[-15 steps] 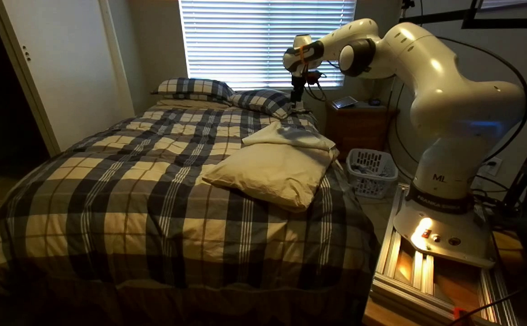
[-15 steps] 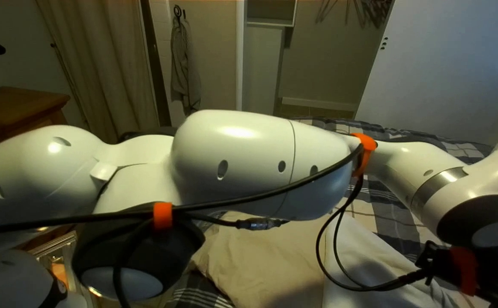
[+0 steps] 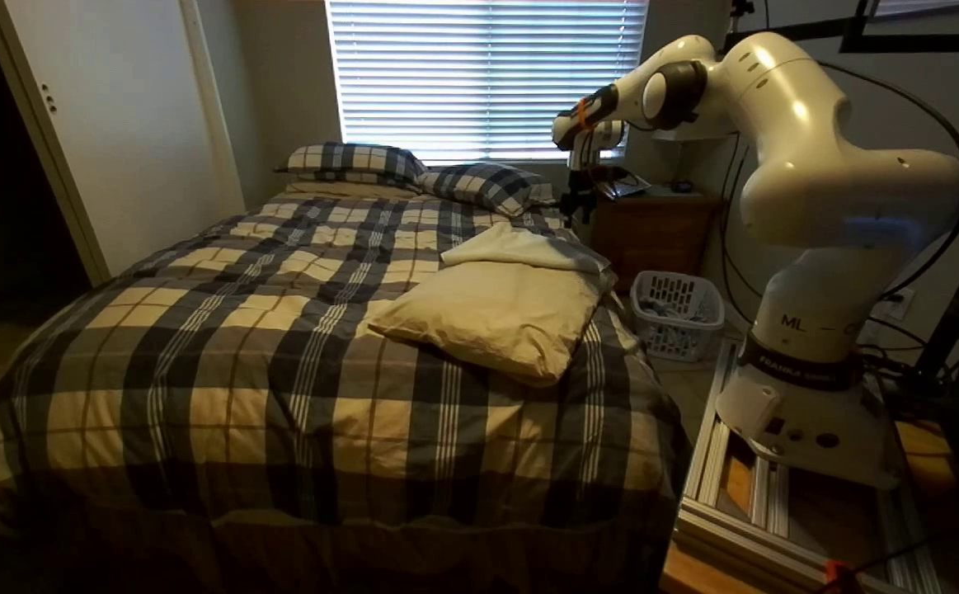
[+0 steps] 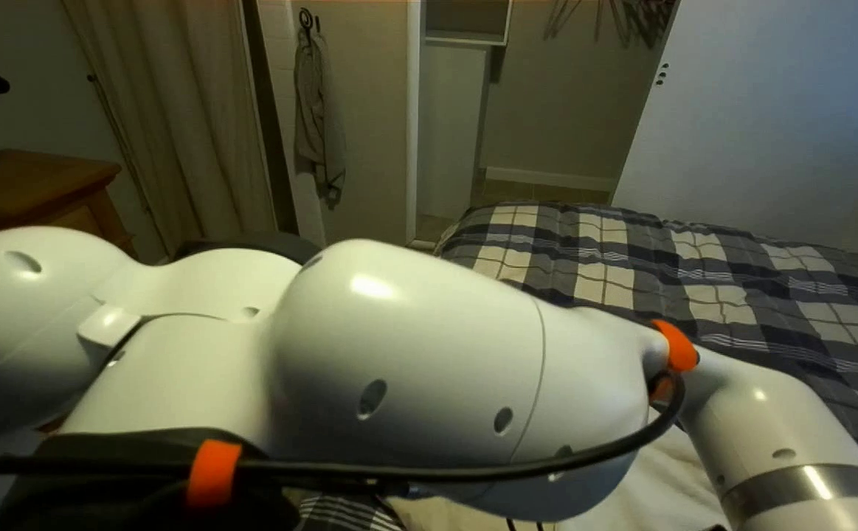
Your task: Fold the towel into a triangle twice.
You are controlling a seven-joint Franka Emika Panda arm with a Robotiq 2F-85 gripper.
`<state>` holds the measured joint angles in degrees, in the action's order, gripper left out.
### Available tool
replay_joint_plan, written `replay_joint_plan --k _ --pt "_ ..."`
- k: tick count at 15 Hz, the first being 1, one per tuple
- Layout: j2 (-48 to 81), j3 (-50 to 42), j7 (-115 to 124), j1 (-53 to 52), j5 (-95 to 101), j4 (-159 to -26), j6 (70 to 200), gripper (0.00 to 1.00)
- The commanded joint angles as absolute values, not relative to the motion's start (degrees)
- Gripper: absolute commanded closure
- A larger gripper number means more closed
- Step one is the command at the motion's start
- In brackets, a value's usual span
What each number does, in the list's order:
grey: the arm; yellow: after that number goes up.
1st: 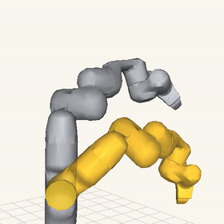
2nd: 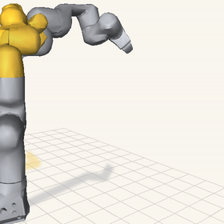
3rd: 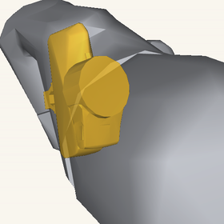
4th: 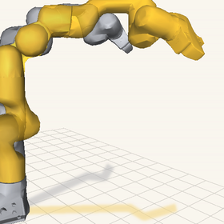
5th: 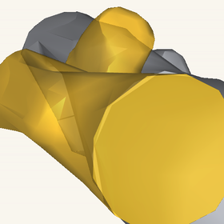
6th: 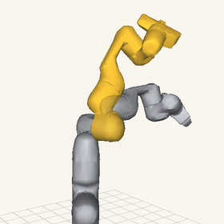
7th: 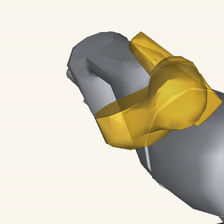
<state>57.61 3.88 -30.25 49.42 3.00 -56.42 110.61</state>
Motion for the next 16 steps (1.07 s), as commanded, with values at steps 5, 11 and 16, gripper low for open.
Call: replay_joint_plan --k 5,11,16 --pt "56.31 3.53 -28.54 54.93 1.45 -59.94 108.22 0.0" --pt "57.87 3.6 -30.08 56.31 2.88 -58.9 108.94 0.0" --pt "57.86 4.03 -30.17 56.42 2.86 -59.07 108.94 0.0"
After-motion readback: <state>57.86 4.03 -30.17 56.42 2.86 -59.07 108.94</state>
